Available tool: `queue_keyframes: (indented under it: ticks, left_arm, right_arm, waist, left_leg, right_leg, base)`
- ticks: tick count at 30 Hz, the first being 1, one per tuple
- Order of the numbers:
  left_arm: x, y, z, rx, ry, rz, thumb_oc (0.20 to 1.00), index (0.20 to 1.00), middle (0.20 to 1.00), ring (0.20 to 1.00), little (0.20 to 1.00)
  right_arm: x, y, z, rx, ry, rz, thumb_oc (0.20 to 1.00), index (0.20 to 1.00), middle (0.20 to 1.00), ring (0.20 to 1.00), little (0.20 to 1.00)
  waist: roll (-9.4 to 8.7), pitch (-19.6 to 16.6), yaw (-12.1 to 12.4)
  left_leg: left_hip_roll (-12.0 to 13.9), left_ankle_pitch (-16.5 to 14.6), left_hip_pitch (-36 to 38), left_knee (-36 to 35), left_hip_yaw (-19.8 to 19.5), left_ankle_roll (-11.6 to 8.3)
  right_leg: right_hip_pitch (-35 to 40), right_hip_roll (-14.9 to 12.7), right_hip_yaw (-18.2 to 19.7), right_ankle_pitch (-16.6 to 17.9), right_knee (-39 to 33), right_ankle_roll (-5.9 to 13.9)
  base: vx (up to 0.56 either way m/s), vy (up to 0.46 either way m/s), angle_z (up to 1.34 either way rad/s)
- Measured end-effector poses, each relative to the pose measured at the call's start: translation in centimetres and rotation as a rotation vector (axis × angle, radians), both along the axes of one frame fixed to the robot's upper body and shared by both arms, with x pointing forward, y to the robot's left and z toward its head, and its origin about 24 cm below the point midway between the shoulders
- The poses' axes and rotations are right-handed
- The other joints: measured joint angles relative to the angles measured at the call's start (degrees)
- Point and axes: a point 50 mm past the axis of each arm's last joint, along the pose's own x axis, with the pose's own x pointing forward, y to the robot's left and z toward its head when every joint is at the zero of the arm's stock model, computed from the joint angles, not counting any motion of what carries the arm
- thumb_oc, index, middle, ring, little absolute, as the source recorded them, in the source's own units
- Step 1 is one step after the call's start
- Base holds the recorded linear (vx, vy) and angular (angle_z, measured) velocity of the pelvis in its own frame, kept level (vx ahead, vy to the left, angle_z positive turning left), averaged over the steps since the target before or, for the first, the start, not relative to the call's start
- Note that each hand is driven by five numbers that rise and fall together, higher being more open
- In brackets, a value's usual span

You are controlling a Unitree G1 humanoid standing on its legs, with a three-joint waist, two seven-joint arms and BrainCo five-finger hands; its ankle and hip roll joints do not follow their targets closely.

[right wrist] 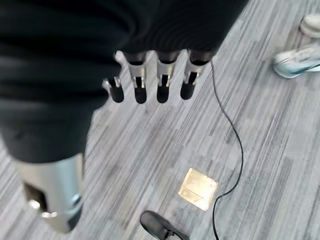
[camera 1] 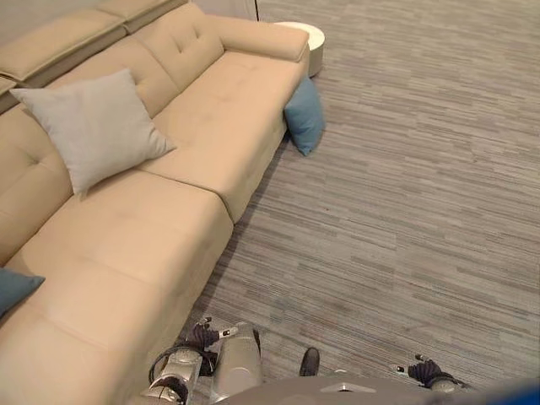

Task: Pick up all the scattered cushions and arrange them neatly on the sofa.

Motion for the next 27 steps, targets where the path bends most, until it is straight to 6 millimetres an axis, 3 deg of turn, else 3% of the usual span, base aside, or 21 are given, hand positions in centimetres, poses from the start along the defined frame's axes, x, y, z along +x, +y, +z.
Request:
queue_keyframes:
  ticks: [2,3,6,7,8,9,10,11,12,14,15,17,18,19,20,21,22,24,25,26,27]
  left_arm:
    - [-0.2,-0.2,-0.2,-0.004,0.013,-0.008,1.000,1.000,1.000,1.000,1.000]
    - [-0.3,-0.4,-0.2,-0.010,0.015,-0.006,1.000,1.000,1.000,1.000,1.000]
    - [-0.7,-0.3,-0.3,-0.013,0.021,0.017,1.000,1.000,1.000,1.000,1.000]
    - [-0.9,-0.3,-0.4,-0.013,0.027,0.019,1.000,1.000,1.000,1.000,1.000]
    - [-1.2,-0.4,-0.6,-0.022,0.043,0.042,1.000,1.000,1.000,1.000,1.000]
    - [-1.8,-1.0,-0.9,-0.042,0.066,0.063,1.000,1.000,1.000,1.000,1.000]
    - [-2.3,-1.6,-1.2,-0.044,0.095,0.016,1.000,1.000,1.000,1.000,1.000]
    - [-1.9,-1.5,-1.0,-0.039,0.079,0.004,1.000,1.000,1.000,1.000,1.000]
    - [-1.1,-1.6,-0.8,-0.038,0.060,-0.002,1.000,1.000,1.000,1.000,1.000]
    - [-0.2,-1.6,-0.6,-0.033,0.040,-0.022,1.000,1.000,1.000,1.000,1.000]
    - [0.0,-1.7,-0.5,-0.031,0.035,-0.029,1.000,1.000,1.000,1.000,1.000]
    - [-0.3,-1.4,-0.5,-0.027,0.042,-0.025,1.000,1.000,1.000,1.000,1.000]
    - [-0.5,-1.5,-0.6,-0.025,0.048,-0.028,1.000,1.000,1.000,1.000,1.000]
    - [-1.7,-1.6,-1.0,-0.032,0.076,-0.019,1.000,1.000,1.000,1.000,1.000]
    - [-2.5,-1.1,-1.1,-0.026,0.091,-0.006,1.000,1.000,1.000,1.000,1.000]
    - [-2.6,-1.4,-1.2,-0.030,0.099,-0.008,1.000,1.000,1.000,1.000,1.000]
    - [-2.5,-1.3,-1.2,-0.029,0.100,-0.009,1.000,1.000,1.000,1.000,1.000]
    - [-1.9,-1.4,-1.0,-0.027,0.087,-0.018,1.000,1.000,1.000,1.000,1.000]
    - [-1.8,-1.5,-1.0,-0.030,0.082,-0.020,1.000,1.000,1.000,1.000,1.000]
    - [-1.7,-2.0,-1.1,-0.043,0.078,-0.021,1.000,1.000,1.000,1.000,1.000]
    - [-2.0,-2.1,-1.2,-0.047,0.082,-0.014,1.000,1.000,1.000,1.000,1.000]
  right_arm:
    - [-0.1,-0.2,0.0,-0.010,0.011,0.007,1.000,1.000,1.000,1.000,1.000]
    - [-0.4,-0.3,0.0,-0.012,0.019,0.009,1.000,1.000,1.000,1.000,1.000]
    - [-0.9,-0.3,-0.1,-0.013,0.036,0.004,1.000,1.000,1.000,1.000,1.000]
    - [-1.0,-0.4,-0.1,-0.015,0.036,0.003,1.000,1.000,1.000,1.000,1.000]
    - [-1.5,-0.2,-0.3,-0.008,0.051,-0.003,1.000,1.000,1.000,1.000,1.000]
    - [-1.9,-0.6,-0.2,-0.019,0.064,-0.007,1.000,1.000,1.000,1.000,1.000]
    - [-2.7,-0.4,-0.4,-0.013,0.081,0.025,1.000,1.000,1.000,1.000,1.000]
    - [-2.4,0.1,-0.5,0.002,0.074,0.039,1.000,1.000,1.000,1.000,1.000]
    - [-1.7,0.3,-0.4,0.006,0.049,0.045,1.000,1.000,1.000,1.000,1.000]
    - [-0.3,0.4,-0.1,0.007,0.004,0.054,1.000,1.000,1.000,1.000,1.000]
    - [0.6,0.5,0.2,0.010,-0.035,0.062,1.000,1.000,1.000,1.000,1.000]
    - [1.6,0.6,0.4,0.014,-0.071,0.074,1.000,1.000,1.000,1.000,1.000]
    - [2.0,0.5,0.5,0.011,-0.077,0.079,1.000,1.000,1.000,1.000,1.000]
    - [2.0,0.5,0.6,0.011,-0.078,0.080,1.000,1.000,1.000,1.000,1.000]
    - [2.3,0.4,0.7,0.009,-0.097,0.090,1.000,1.000,1.000,1.000,1.000]
    - [1.6,0.5,0.5,0.013,-0.062,0.085,1.000,1.000,1.000,1.000,1.000]
    - [1.3,0.7,0.3,0.016,-0.041,0.093,1.000,1.000,1.000,1.000,1.000]
    - [0.7,0.6,0.2,0.017,-0.024,0.088,1.000,1.000,1.000,1.000,1.000]
    - [0.3,0.2,0.2,0.012,-0.016,0.076,1.000,1.000,1.000,1.000,1.000]
    - [1.2,-0.3,0.5,-0.002,-0.036,0.066,1.000,1.000,1.000,1.000,1.000]
    - [1.8,-0.4,0.7,-0.005,-0.048,0.070,1.000,1.000,1.000,1.000,1.000]
  waist:
    - [1.30,0.0,-0.5]
    - [0.82,-0.1,-0.4]
    - [0.54,-0.8,-0.2]
    - [0.33,-1.2,-0.5]
    - [0.39,-1.2,-0.7]
    - [2.19,-1.8,-0.8]
    - [5.49,-4.2,-0.8]
    - [4.77,-4.5,-0.7]
    - [3.82,-4.8,-1.0]
    - [3.60,-4.2,-0.6]
    - [5.13,-3.4,-0.5]
    - [6.01,-3.0,-1.0]
    - [6.23,-2.4,-0.9]
    - [6.27,-2.0,-1.6]
    - [4.71,-1.6,-2.9]
    - [4.73,-1.0,-3.8]
    - [4.07,-1.0,-4.0]
    - [3.19,-0.6,-4.3]
    - [2.72,-1.0,-3.9]
    - [4.63,-1.8,-3.3]
    - [4.98,-2.0,-3.1]
  left_leg:
    - [-0.1,2.1,-0.1,-8.9,3.0,-0.70]
    - [-0.1,2.4,0.5,-13.1,4.0,-0.81]
    - [-1.3,2.8,2.4,-13.5,4.0,0.74]
    - [-3.2,3.3,5.5,-14.1,4.1,2.19]
    - [-5.9,1.4,9.5,-13.0,4.7,5.74]
    - [-6.5,0.0,13.0,-14.1,4.7,8.26]
    - [-6.2,-2.4,19.8,-20.2,3.9,12.58]
    - [-7.2,-2.7,21.5,-21.2,3.2,13.01]
    - [-9.2,-3.5,22.5,-21.3,2.6,14.02]
    - [-10.6,-5.3,24.4,-22.0,1.4,15.62]
    - [-10.5,-5.3,25.8,-23.0,0.3,15.36]
    - [-10.2,-4.8,28.2,-24.9,-1.2,14.11]
    - [-10.5,-6.4,29.7,-25.6,-2.9,12.22]
    - [-11.0,-8.2,31.0,-25.3,-4.9,11.18]
    - [-11.4,-10.0,31.6,-23.6,-6.6,11.68]
    - [-11.3,-11.3,32.9,-23.6,-9.2,11.37]
    - [-11.2,-12.0,33.2,-23.4,-10.1,11.16]
    - [-10.6,-13.4,37.2,-24.6,-13.1,9.65]
    - [-9.9,-14.9,39.2,-24.3,-15.1,8.57]
    - [-7.1,-15.4,39.0,-21.0,-15.8,6.22]
    - [-5.8,-13.8,38.6,-18.4,-16.3,3.70]
  right_leg:
    - [2.1,1.9,-1.1,-2.0,0.0,0.42]
    - [2.6,2.5,-1.2,-2.7,0.0,0.41]
    - [4.9,2.7,-0.3,-4.0,0.4,2.31]
    - [5.6,2.3,-0.2,-4.1,0.4,2.58]
    - [6.5,1.2,0.8,-6.1,3.2,5.60]
    - [5.9,1.6,1.6,-6.3,7.2,5.94]
    - [1.0,2.6,2.9,-9.9,22.1,8.60]
    - [-2.4,-0.1,2.9,-11.8,29.9,9.59]
    - [-6.1,-4.7,3.7,-12.3,38.0,10.46]
    - [-11.4,-8.7,5.3,-12.0,45.3,11.27]
    - [-13.7,-8.9,5.4,-12.0,45.2,11.15]
    - [-17.0,-7.8,6.1,-11.3,39.3,10.72]
    - [-20.4,-7.5,6.5,-8.8,32.6,9.74]
    - [-23.4,-6.9,6.8,-4.2,23.0,10.25]
    - [-25.2,-6.2,10.1,0.7,13.5,10.76]
    - [-26.2,-5.1,13.1,3.4,8.4,10.98]
    - [-26.4,-4.4,16.2,3.9,6.5,11.20]
    - [-26.0,-4.1,16.6,4.4,10.1,10.82]
    - [-24.1,-3.8,17.2,7.5,11.6,9.39]
    - [-21.8,-1.7,17.2,10.2,11.2,7.71]
    - [-18.4,-1.0,16.3,11.2,8.1,5.82]
  base:
    - [0.24,0.086,-0.03]
    - [0.30,0.137,-0.02]
    - [0.34,0.206,-0.23]
    - [0.46,0.316,-0.24]
    - [0.27,0.236,-0.21]
    - [0.26,0.240,-0.09]
    - [0.25,0.248,0.05]
    - [0.16,0.182,0.40]
    - [0.22,0.186,0.50]
    - [0.27,0.119,0.35]
    - [0.17,0.031,0.27]
    - [0.21,-0.002,0.58]
    - [0.40,-0.041,0.75]
    - [0.45,-0.082,0.85]
    - [0.50,-0.105,0.93]
    - [0.29,-0.101,0.86]
    - [0.14,-0.082,0.89]
    - [0.18,-0.133,1.00]
    - [0.22,-0.175,1.12]
    - [0.25,-0.242,1.00]
    - [0.20,-0.247,0.77]
